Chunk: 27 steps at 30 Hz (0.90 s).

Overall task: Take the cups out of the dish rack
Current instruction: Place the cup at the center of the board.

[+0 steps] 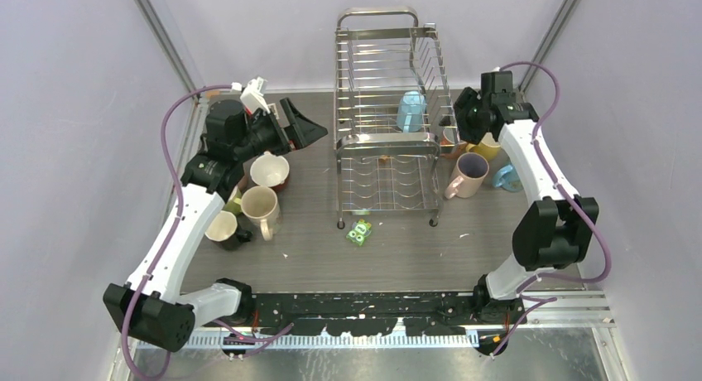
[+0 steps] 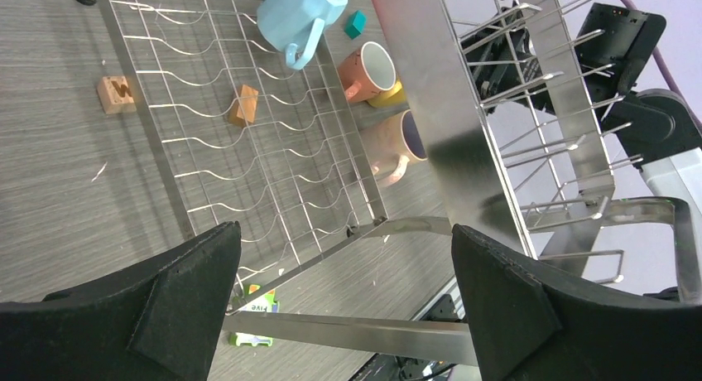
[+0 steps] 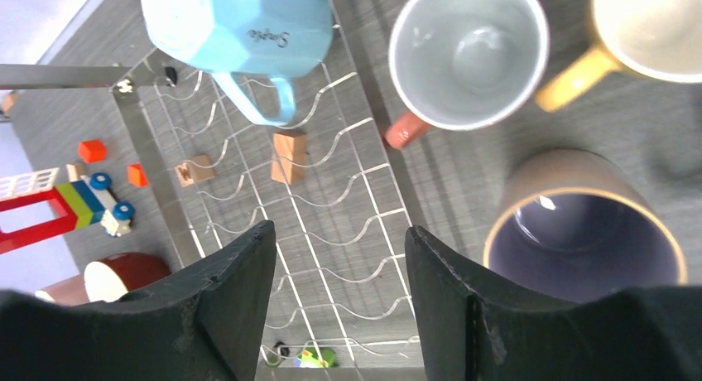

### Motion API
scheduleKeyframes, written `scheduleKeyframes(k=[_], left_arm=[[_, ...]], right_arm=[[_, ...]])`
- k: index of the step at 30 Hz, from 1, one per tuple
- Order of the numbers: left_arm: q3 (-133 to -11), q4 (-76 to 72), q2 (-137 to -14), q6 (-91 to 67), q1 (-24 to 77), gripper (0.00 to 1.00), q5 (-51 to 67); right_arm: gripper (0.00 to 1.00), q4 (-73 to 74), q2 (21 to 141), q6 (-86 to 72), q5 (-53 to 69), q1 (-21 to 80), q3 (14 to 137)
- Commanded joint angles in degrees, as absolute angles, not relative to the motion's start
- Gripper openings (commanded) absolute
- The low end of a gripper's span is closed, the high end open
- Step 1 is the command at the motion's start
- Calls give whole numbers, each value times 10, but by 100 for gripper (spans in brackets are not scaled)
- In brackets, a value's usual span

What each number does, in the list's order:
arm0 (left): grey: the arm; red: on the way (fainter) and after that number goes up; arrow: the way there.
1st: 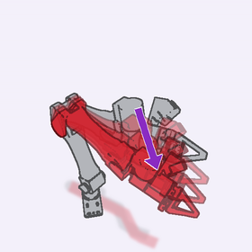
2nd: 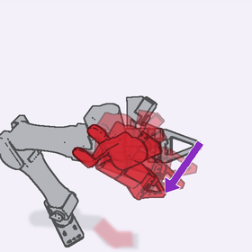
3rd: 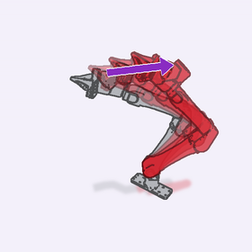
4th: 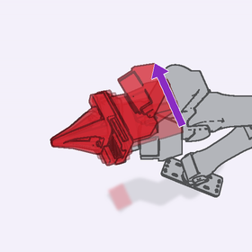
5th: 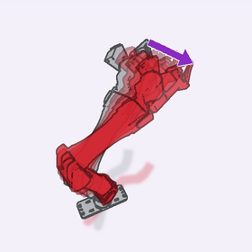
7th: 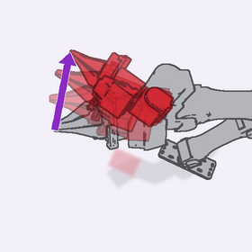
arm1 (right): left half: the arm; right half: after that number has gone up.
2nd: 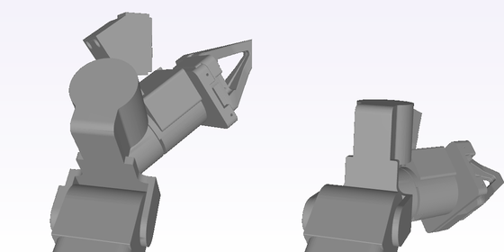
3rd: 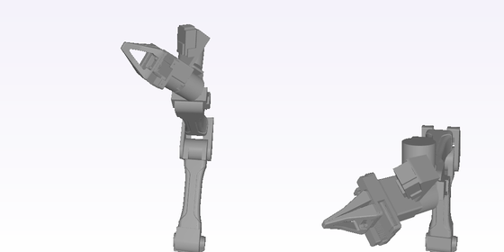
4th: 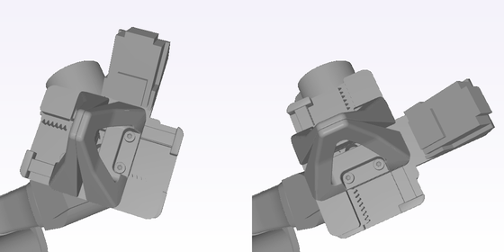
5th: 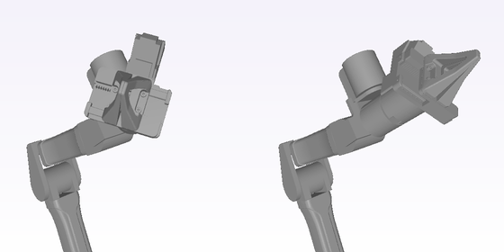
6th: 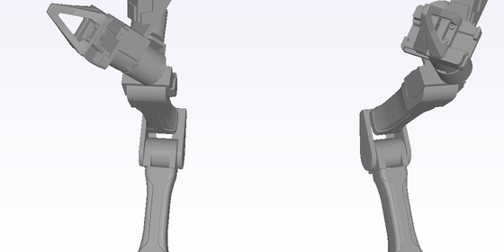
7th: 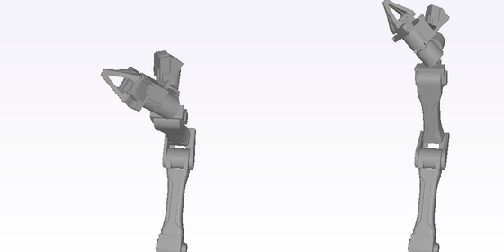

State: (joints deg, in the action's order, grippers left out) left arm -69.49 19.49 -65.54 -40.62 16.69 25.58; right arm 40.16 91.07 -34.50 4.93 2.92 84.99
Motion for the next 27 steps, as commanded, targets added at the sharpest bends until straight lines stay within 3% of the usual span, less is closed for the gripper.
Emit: scheduleKeyframes(k=[1, 9, 27], left_arm=[[-691, 155, -663, -416, 163, 100, 261], [-694, 164, -661, -411, 155, 100, 261], [-702, 180, -659, -404, 135, 100, 276]], right_arm=[[63, 338, 951, -357, 106, 38, 894], [63, 281, 1042, -374, 158, 65, 936], [63, 245, 1152, -387, 97, 108, 975]])
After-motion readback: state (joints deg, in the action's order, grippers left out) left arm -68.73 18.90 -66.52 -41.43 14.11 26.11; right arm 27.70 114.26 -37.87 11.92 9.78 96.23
